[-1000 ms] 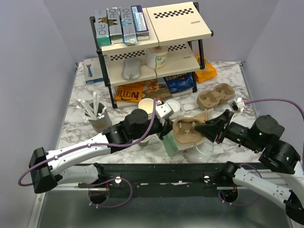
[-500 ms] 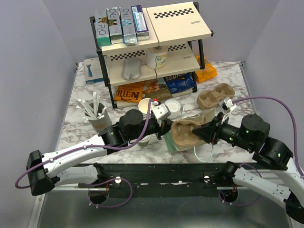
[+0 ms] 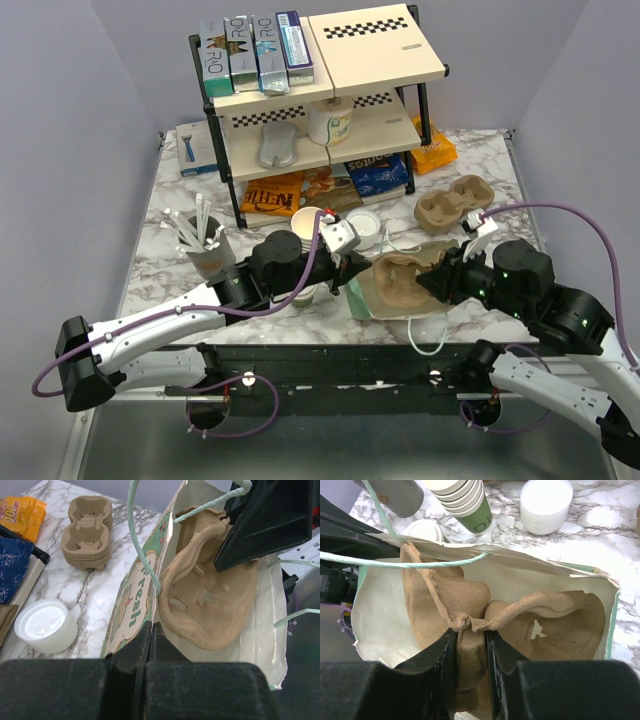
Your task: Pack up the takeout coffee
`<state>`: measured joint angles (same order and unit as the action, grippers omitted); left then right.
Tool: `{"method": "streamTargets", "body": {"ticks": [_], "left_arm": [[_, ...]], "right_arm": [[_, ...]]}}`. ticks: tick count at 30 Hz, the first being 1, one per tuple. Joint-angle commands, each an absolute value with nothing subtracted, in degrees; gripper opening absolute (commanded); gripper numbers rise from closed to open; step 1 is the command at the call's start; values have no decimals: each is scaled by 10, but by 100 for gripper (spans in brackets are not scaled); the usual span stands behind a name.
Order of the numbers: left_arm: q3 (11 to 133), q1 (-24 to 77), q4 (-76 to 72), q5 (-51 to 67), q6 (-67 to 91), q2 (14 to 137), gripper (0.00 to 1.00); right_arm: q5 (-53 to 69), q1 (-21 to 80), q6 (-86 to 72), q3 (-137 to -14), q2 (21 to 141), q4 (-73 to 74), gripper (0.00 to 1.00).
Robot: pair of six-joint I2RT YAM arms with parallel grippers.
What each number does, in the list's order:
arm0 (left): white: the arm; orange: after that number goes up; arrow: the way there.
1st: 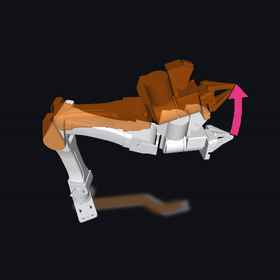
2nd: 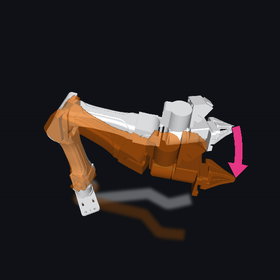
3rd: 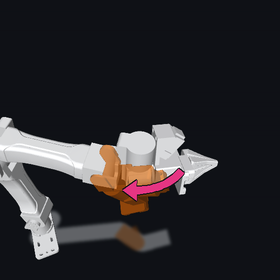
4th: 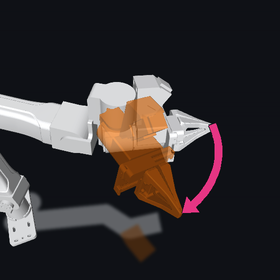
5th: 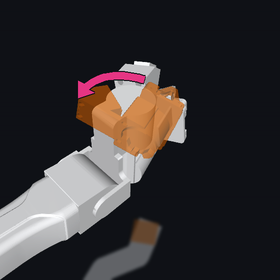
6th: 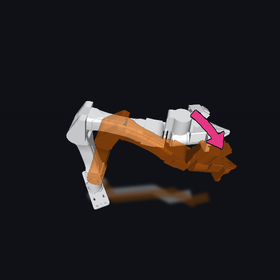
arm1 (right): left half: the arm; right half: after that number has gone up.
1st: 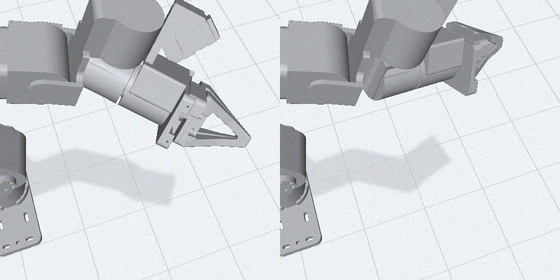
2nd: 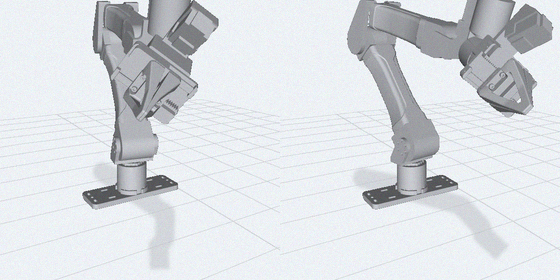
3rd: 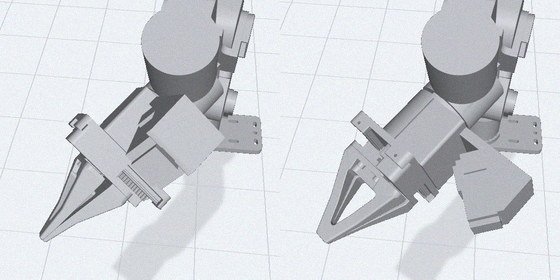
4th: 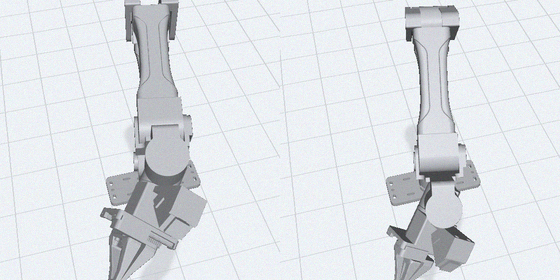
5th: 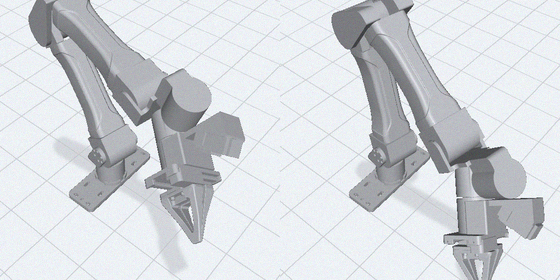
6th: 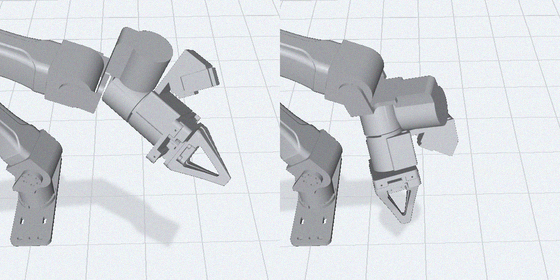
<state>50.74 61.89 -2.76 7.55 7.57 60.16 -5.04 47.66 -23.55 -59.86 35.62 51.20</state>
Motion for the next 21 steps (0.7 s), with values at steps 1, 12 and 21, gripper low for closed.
{"method": "streamTargets", "body": {"ticks": [1, 12, 21], "left_arm": [[519, 618, -29, 82, 68, 603, 0], [555, 618, -6, 93, 65, 644, 0], [569, 619, -6, 100, 83, 662, 0]], "right_arm": [[-64, 478, -219, -602, 370, 535, 33], [-75, 479, -219, -527, 470, 470, 33], [-121, 478, -222, -425, 476, 324, 59]]}}
